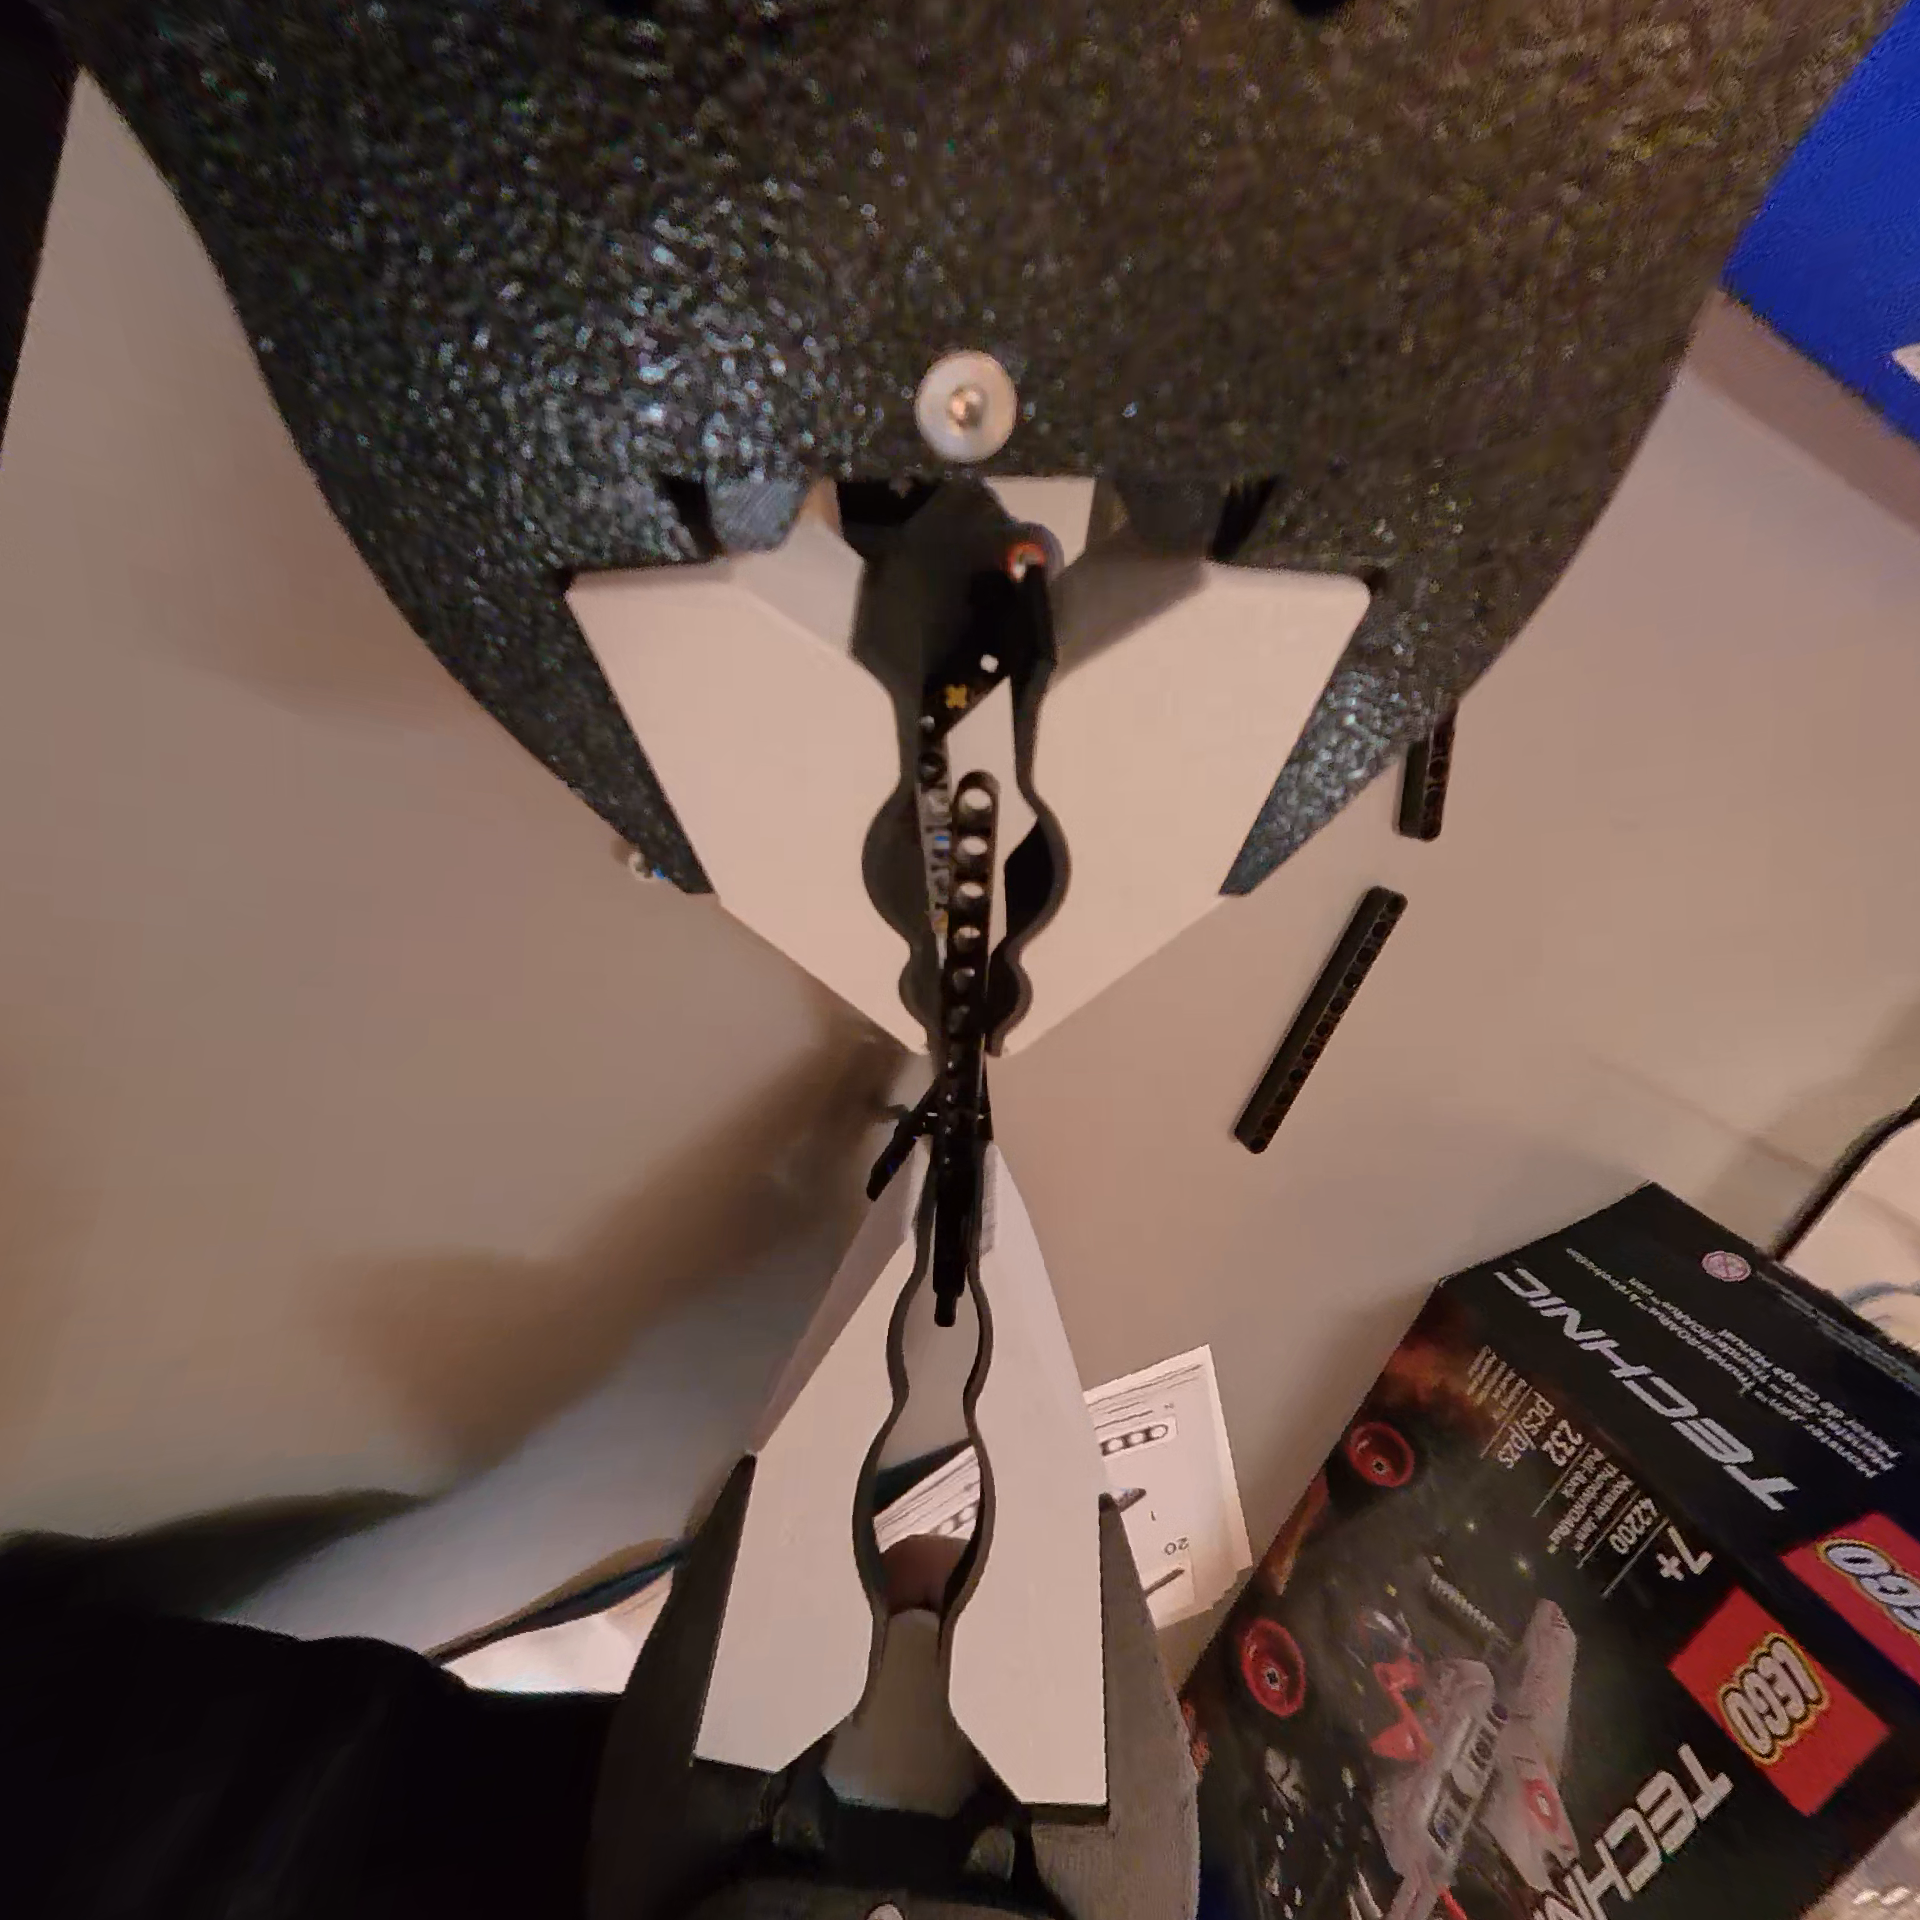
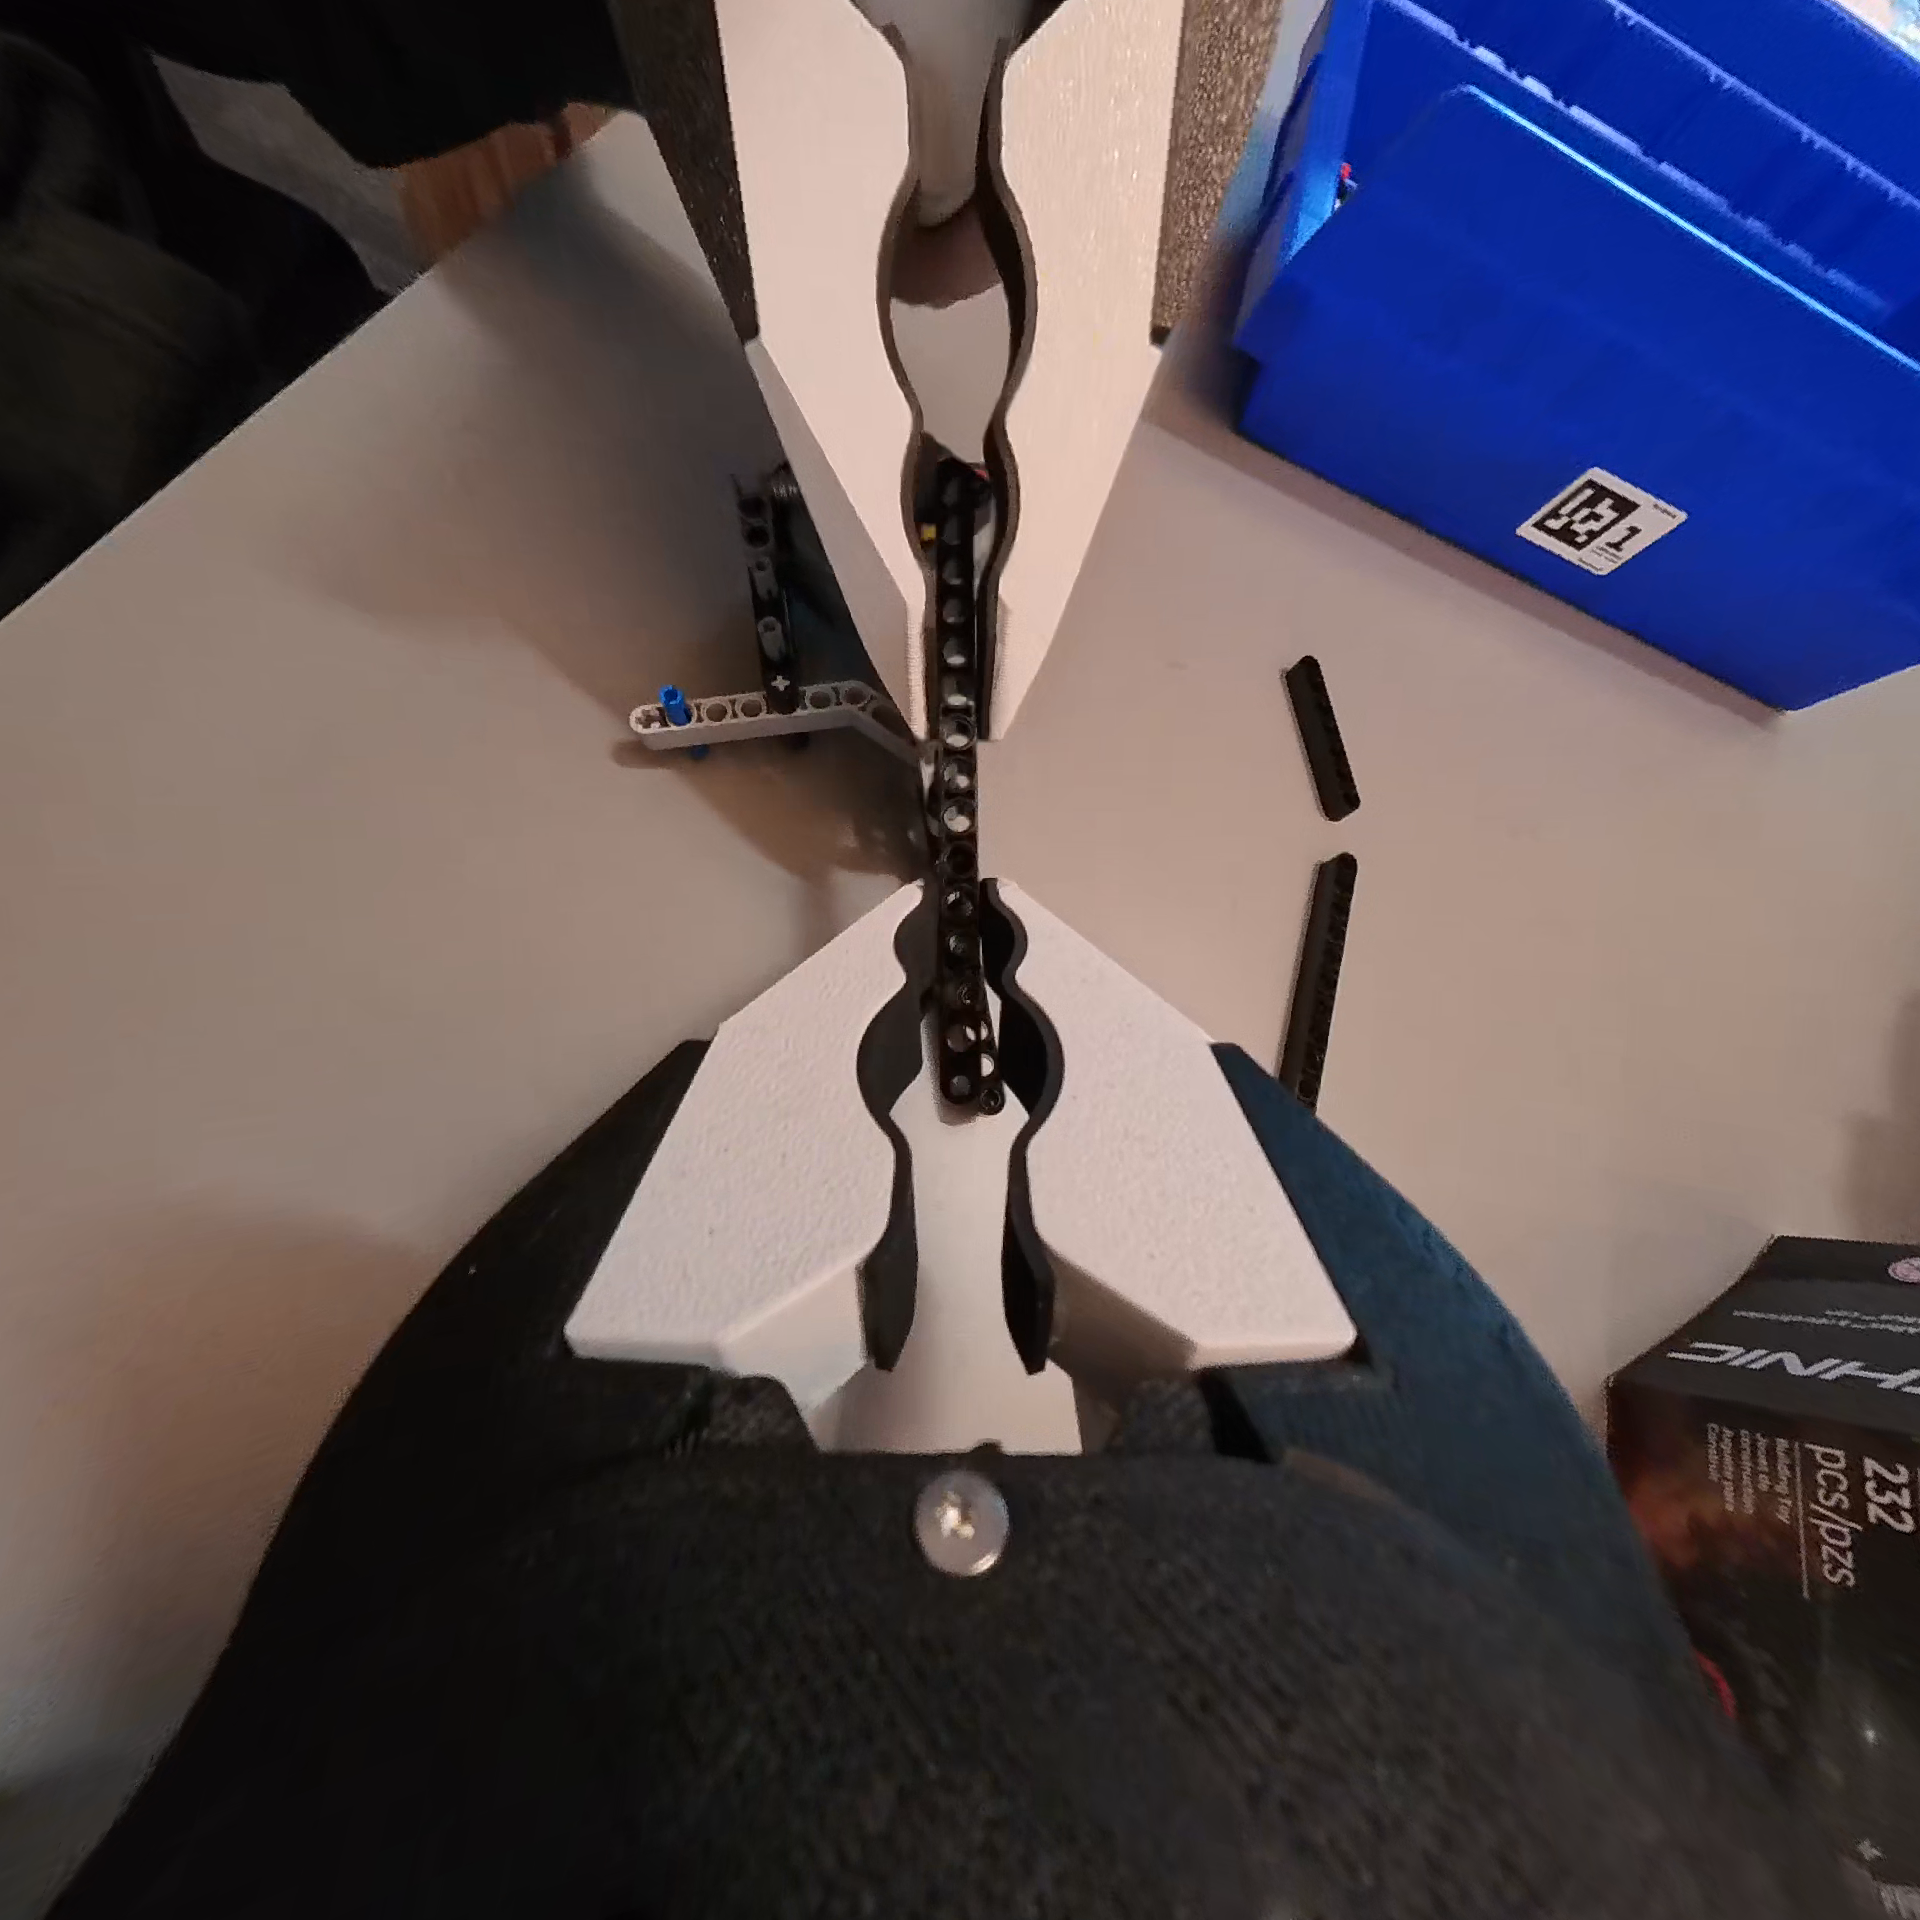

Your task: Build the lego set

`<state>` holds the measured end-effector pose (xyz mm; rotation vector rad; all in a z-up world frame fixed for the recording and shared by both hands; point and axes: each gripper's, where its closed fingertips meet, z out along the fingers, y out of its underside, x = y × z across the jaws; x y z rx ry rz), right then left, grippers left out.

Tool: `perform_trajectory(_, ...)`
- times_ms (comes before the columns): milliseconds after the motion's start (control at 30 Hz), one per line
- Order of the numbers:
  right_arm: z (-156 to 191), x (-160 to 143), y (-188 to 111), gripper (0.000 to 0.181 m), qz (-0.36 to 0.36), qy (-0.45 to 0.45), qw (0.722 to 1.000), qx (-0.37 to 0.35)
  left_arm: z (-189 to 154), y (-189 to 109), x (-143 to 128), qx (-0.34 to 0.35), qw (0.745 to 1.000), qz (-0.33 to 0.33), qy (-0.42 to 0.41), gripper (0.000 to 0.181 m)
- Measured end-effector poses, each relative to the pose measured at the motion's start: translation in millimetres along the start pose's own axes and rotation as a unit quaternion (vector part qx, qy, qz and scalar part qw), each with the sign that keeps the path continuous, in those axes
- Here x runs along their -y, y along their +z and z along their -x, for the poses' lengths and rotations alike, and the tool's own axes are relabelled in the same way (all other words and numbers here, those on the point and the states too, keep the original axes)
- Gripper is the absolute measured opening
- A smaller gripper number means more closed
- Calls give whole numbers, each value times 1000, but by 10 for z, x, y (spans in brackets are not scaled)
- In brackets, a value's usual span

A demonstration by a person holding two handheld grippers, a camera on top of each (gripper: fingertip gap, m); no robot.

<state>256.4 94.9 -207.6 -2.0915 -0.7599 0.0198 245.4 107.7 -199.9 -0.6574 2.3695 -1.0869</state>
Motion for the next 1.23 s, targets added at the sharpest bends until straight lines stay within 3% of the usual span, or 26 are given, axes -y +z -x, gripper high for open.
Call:
perform_trajectory(33, 2, 1, 0, 4, 0, 0, 1000, 2, -1, -10, -5, 5, 1000, -2, -3, 5)
perform_trajectory(533, -37, 35, 24, 5, -13, 2, 1000, 4, 25, -29, -56, 49, 998, -43, -27, 5)
perform_trajectory(1233, -60, 56, 26, 6, -148, 81, 985, 28, 43, -13, -66, 25, 998, -28, -59, 5)
